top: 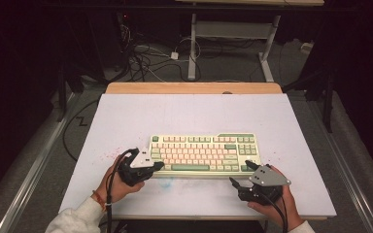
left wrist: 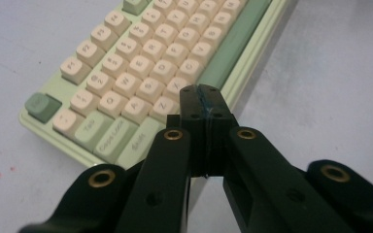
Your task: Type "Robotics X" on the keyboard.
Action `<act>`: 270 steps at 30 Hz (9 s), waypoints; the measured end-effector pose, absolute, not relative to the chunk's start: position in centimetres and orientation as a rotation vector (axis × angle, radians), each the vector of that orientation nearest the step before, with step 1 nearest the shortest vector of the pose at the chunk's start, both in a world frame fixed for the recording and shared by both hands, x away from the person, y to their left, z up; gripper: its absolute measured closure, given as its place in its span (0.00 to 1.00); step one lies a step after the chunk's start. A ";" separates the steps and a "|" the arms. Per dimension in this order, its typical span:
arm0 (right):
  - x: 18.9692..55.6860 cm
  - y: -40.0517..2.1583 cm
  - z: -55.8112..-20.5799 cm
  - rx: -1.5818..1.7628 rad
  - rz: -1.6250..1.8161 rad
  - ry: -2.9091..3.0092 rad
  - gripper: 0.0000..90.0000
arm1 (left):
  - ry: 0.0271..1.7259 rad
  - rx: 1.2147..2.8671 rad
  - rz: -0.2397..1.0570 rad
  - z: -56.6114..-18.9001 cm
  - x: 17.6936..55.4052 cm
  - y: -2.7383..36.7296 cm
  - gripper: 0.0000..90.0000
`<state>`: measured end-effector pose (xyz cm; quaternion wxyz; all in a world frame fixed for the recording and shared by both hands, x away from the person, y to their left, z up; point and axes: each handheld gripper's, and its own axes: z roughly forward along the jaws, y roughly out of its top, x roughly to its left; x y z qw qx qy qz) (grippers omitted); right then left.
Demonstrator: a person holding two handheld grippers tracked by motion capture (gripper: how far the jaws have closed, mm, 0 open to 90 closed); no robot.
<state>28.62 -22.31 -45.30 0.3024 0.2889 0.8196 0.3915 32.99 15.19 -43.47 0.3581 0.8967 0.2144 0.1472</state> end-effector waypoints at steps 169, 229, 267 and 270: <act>39.2 -14.0 -45.0 0.739 0.918 2.417 1.00 | 0.639 2.309 0.663 -47.6 30.3 18.3 0.23; 32.3 -22.5 -43.1 0.764 1.070 2.073 0.30 | 0.710 2.289 0.659 -47.1 30.6 18.6 0.27; 29.8 -23.4 -45.9 0.753 0.986 2.146 0.27 | 0.632 2.300 0.451 -44.0 34.2 15.1 0.98; 29.9 -23.3 -46.0 0.752 0.975 2.151 0.27 | 0.614 2.304 0.444 -43.7 35.0 14.2 0.98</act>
